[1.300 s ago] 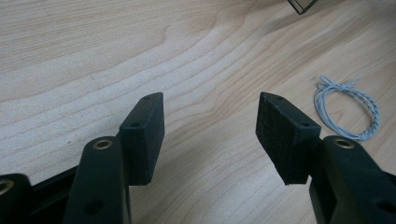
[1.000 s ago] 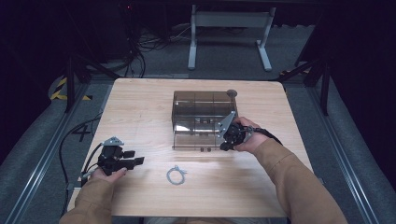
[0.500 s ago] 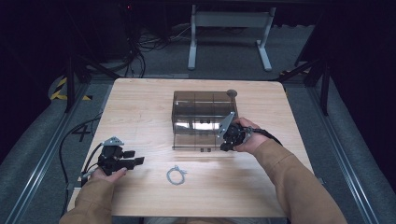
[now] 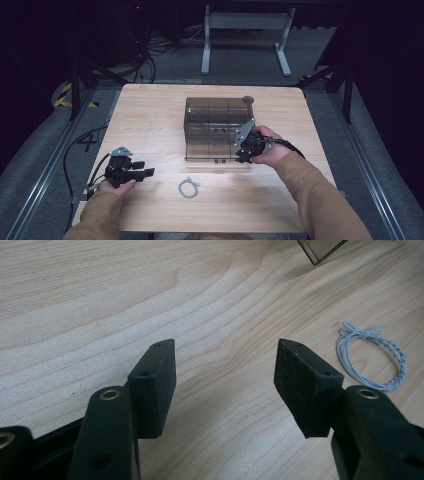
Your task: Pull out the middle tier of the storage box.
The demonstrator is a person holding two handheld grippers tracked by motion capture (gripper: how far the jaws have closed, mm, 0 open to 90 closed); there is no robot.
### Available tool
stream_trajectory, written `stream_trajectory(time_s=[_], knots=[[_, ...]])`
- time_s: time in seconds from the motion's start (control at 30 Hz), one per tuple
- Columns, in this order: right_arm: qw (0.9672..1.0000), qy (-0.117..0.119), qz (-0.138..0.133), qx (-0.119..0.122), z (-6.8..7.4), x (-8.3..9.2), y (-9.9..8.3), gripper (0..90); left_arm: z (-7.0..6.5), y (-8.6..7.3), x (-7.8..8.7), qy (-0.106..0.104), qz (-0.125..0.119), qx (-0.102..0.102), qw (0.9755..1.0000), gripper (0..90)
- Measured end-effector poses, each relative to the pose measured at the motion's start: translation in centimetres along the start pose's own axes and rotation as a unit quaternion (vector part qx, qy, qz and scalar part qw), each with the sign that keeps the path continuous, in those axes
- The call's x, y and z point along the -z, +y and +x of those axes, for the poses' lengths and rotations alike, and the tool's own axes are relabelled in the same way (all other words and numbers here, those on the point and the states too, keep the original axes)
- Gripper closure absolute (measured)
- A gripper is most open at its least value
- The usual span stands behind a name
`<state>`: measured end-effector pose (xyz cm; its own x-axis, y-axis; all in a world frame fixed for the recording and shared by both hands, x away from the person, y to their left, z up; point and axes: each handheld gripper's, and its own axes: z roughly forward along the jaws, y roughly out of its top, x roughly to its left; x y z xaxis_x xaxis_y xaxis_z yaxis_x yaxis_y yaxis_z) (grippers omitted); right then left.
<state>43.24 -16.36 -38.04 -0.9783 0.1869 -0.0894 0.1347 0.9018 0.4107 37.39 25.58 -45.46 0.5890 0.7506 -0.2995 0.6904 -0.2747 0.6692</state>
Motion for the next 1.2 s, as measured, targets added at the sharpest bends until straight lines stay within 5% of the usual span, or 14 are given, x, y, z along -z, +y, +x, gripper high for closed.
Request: stream_trajectory(time_s=[0.57,1.2], knots=[[0.9973,-0.013,-0.057,-0.045,2.7,1.1,1.0,65.2,0.0,0.0,0.0,0.001,0.000,-0.001,1.0000,43.1],[0.9953,-0.003,-0.068,-0.069,4.0,0.5,2.7,65.1,0.0,0.1,-0.1,-0.002,-0.001,-0.002,1.0000,43.1]])
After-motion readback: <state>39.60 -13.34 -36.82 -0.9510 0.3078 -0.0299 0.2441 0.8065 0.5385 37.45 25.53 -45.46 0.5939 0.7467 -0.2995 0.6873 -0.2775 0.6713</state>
